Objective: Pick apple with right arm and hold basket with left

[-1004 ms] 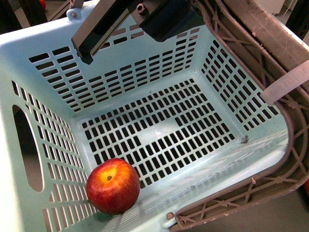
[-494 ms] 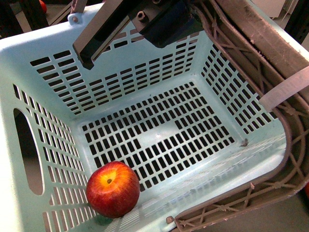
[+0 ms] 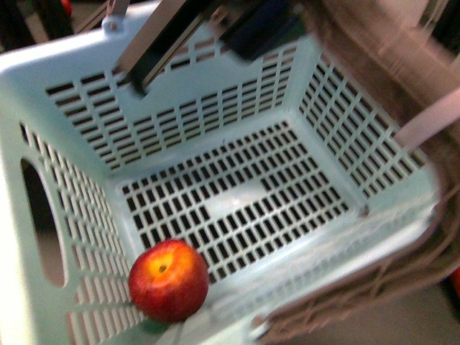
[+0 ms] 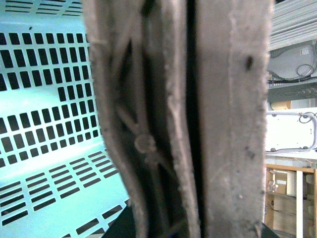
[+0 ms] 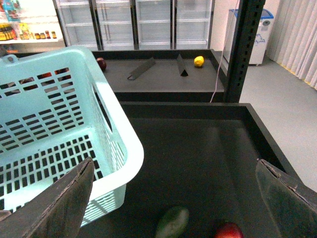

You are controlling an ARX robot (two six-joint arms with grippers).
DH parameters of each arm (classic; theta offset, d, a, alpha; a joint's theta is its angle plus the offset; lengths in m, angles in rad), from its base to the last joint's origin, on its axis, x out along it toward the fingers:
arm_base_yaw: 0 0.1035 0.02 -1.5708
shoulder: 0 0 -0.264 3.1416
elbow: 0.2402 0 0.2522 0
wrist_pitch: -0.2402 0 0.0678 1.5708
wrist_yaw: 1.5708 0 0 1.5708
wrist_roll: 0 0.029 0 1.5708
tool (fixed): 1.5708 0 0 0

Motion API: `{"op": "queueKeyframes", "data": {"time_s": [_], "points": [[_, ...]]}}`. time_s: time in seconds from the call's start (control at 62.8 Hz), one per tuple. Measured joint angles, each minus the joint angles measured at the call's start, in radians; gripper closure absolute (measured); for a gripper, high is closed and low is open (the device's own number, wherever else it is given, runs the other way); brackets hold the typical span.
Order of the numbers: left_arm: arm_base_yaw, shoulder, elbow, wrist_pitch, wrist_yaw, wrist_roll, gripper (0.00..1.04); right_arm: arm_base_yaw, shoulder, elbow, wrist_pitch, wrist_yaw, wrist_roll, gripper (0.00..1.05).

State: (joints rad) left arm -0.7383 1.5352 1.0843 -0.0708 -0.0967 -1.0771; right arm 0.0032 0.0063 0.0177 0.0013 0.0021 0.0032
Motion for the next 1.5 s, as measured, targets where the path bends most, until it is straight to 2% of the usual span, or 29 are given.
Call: {"op": "queueKeyframes", "data": {"time_s": [0.048, 0.08, 0.143, 0.414, 0.51, 0.574, 0.717, 1.067, 1.498], "points": [[0.000, 0.000, -0.014, 0.080, -0.056, -0.046, 0.90, 0.000, 0.000, 0.000, 0.000, 0.000, 0.000, 0.09], [0.003, 0.000, -0.023, 0.151, -0.138, -0.117, 0.90, 0.000, 0.000, 0.000, 0.000, 0.001, 0.000, 0.09], [0.023, -0.011, -0.027, 0.181, -0.243, -0.174, 0.90, 0.000, 0.000, 0.000, 0.000, 0.000, 0.000, 0.09], [0.179, -0.054, -0.109, 0.160, -0.217, -0.326, 0.90, 0.000, -0.001, 0.000, 0.000, 0.000, 0.000, 0.09], [0.282, -0.053, -0.124, 0.139, -0.216, -0.347, 0.90, 0.000, -0.001, 0.000, 0.000, 0.000, 0.000, 0.09], [0.385, -0.049, -0.124, 0.122, -0.223, -0.362, 0.90, 0.000, -0.001, 0.000, 0.000, 0.000, 0.000, 0.09], [0.488, -0.006, -0.124, 0.110, -0.233, -0.413, 0.90, 0.000, -0.001, 0.000, 0.000, 0.000, 0.000, 0.09], [0.571, 0.204, -0.147, 0.144, -0.191, -0.481, 0.90, 0.000, -0.001, 0.000, 0.000, 0.000, 0.000, 0.09], [0.595, 0.312, -0.088, 0.159, -0.175, -0.469, 0.90, 0.000, -0.001, 0.000, 0.000, 0.000, 0.000, 0.09]]}}
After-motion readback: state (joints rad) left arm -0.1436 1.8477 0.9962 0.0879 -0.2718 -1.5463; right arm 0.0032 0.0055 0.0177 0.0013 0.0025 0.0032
